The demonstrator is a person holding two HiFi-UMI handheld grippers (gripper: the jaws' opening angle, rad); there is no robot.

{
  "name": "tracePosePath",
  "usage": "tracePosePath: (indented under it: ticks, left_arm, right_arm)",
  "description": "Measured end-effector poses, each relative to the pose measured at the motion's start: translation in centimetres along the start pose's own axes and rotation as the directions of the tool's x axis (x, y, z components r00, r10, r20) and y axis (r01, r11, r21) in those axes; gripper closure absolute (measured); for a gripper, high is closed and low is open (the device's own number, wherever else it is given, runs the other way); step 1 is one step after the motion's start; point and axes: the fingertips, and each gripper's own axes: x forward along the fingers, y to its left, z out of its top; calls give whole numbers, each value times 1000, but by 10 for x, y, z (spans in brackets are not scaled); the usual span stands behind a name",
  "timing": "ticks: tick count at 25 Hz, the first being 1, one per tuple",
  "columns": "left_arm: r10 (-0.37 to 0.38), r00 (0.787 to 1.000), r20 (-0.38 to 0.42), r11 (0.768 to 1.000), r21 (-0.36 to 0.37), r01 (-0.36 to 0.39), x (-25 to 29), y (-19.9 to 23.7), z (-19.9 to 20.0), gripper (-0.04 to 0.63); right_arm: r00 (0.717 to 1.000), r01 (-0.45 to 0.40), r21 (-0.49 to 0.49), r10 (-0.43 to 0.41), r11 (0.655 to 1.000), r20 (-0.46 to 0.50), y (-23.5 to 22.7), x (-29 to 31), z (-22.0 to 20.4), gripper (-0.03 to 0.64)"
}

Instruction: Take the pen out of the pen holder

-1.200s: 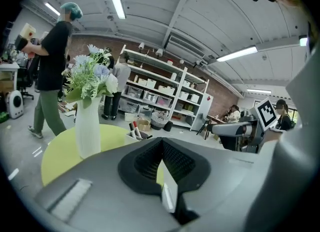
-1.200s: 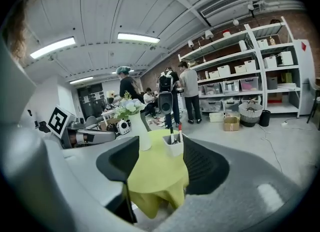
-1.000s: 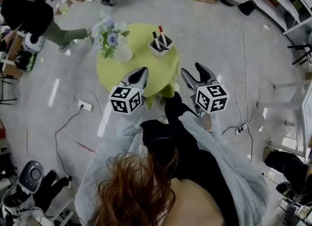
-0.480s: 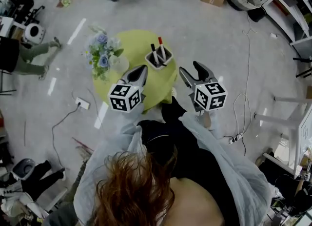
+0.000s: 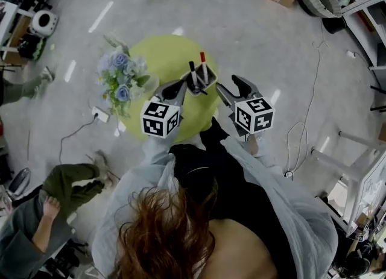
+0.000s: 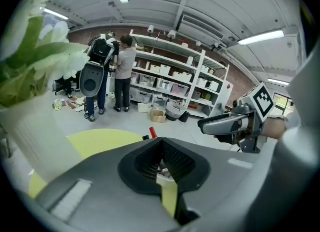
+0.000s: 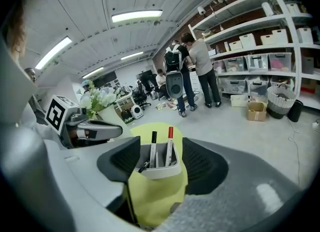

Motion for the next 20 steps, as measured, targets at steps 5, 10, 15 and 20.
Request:
tracePosePath:
  ticks: [5,10,15,20]
  left_arm:
    - [33,998,-44,999,-38,-35,11,5,-7,581]
    - [72,995,-70,994,-73,-77,20,12,-11,580]
    - [109,990,-87,987,-106,-118,23,18,-7,580]
    - [134,986,-96,977,-154,-147,28,21,-7,581]
  right_arm:
    - [996,-68,9,69,998,-63,-11,36,4,370]
    - [986,-119,16,120,993,-119,-22,72,6,382]
    - [966,-181,14,180,983,-186,-26,106,6,385]
    - [942,-224,29,224,974,-250,-29,133,-2,419]
